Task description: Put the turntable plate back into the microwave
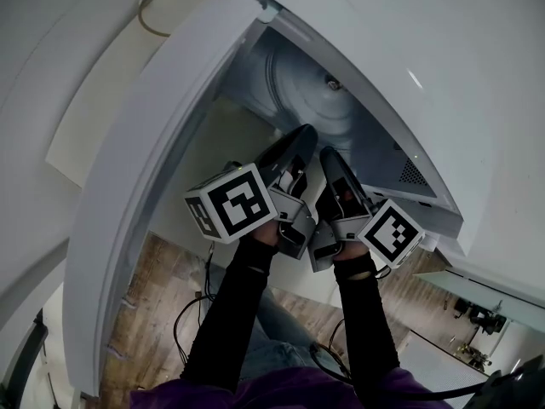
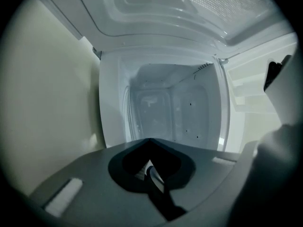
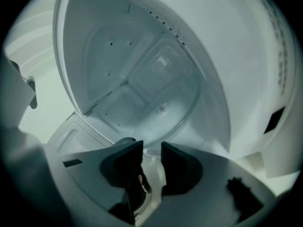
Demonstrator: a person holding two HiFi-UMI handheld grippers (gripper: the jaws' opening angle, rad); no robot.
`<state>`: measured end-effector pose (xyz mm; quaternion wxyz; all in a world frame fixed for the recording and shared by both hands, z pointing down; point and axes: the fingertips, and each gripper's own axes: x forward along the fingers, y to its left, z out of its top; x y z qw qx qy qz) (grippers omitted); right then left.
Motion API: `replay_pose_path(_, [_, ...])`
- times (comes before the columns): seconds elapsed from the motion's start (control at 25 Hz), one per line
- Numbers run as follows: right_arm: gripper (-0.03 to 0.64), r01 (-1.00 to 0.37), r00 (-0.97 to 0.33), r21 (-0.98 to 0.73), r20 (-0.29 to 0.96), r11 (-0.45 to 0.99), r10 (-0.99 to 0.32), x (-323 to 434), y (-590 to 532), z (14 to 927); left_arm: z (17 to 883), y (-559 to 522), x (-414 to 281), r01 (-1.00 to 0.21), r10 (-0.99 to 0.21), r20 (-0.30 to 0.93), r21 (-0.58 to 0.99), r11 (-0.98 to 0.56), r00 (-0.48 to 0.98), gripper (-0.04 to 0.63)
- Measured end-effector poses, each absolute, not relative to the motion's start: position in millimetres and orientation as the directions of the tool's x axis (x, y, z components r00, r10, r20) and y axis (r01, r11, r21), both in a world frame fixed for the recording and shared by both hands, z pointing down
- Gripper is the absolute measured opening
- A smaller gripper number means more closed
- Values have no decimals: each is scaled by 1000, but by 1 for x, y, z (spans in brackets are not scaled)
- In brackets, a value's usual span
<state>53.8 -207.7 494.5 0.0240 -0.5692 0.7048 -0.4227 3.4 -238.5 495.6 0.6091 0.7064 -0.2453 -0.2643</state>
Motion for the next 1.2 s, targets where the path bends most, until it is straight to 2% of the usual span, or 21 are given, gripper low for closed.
replay_pose_path(0.44, [117,-766,-364,-642,416,14,-834,53,-197,477,502,-239,0,-60,-699,-41,991,-119,714,2])
replay_pose_path(0.64, [117,-752,-391,-657,388,47,-834,47,-180,458,486,-223,-16,-156,-739,-25,972,-175,673,2])
replay_pose_path(0.76, [117,-771,-441,-620,357,144,-824,36,-161,433,455,-201,-31,-270,-766,-34,925,-268,642,2])
replay_pose_path(0.88, [99,-815,-474,-511,314,274,-823,29,-142,389,402,-175,-43,-453,-783,-54,790,-414,620,2])
replay_pose_path(1.0, [75,-847,-491,-341,204,409,-847,23,-130,328,339,-151,-45,-624,-787,-104,550,-555,609,3])
replay_pose_path(1.12, [60,-873,-477,-138,49,467,-878,19,-128,267,282,-141,-45,-713,-780,-178,324,-622,600,3])
replay_pose_path(1.2, [49,-880,-471,-56,-40,472,-881,21,-126,234,250,-137,-40,-739,-773,-213,230,-634,597,3])
